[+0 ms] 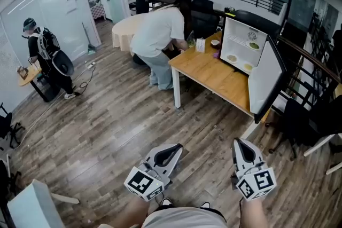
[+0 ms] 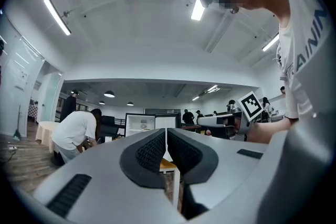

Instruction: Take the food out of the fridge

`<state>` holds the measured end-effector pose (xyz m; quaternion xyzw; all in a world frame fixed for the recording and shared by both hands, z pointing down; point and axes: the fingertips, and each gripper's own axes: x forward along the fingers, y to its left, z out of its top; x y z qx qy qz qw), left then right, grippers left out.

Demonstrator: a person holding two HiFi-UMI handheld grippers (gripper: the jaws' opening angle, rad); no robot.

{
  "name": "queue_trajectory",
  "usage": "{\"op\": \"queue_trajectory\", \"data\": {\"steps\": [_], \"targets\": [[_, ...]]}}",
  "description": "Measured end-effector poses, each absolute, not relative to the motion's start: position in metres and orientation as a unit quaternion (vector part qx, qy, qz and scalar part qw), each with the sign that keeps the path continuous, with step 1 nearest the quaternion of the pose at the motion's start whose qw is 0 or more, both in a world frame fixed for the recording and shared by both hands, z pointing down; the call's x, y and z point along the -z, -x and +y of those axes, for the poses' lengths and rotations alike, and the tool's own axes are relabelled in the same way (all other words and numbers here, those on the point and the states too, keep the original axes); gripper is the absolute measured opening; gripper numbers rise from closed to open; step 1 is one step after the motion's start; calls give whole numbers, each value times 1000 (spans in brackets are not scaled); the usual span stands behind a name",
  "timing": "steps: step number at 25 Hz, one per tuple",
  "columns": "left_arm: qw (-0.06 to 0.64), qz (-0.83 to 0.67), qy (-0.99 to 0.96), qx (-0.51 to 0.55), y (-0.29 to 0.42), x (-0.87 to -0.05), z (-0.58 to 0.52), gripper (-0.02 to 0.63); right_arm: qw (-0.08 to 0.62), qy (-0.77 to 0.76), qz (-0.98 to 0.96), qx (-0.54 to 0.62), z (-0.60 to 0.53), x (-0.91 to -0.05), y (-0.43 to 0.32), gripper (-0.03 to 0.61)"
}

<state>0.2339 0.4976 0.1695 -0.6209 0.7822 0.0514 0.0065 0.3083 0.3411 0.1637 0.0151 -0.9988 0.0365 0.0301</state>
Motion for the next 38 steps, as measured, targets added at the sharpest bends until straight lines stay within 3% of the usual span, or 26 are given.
{"op": "queue_trajectory", "data": {"steps": [10,21,38], "targets": [[7,775,629,-55,-227,-174,507,18,16,0,-998,-54,356,-162,-302,19],[17,771,634,-53,-172,-179,568,18,42,-11,-996,-76,413,-175,-250,18],[-15,811,584,-38,-48,-211,546,14,43,45,-993,-99,372,-205,-103,18]]}}
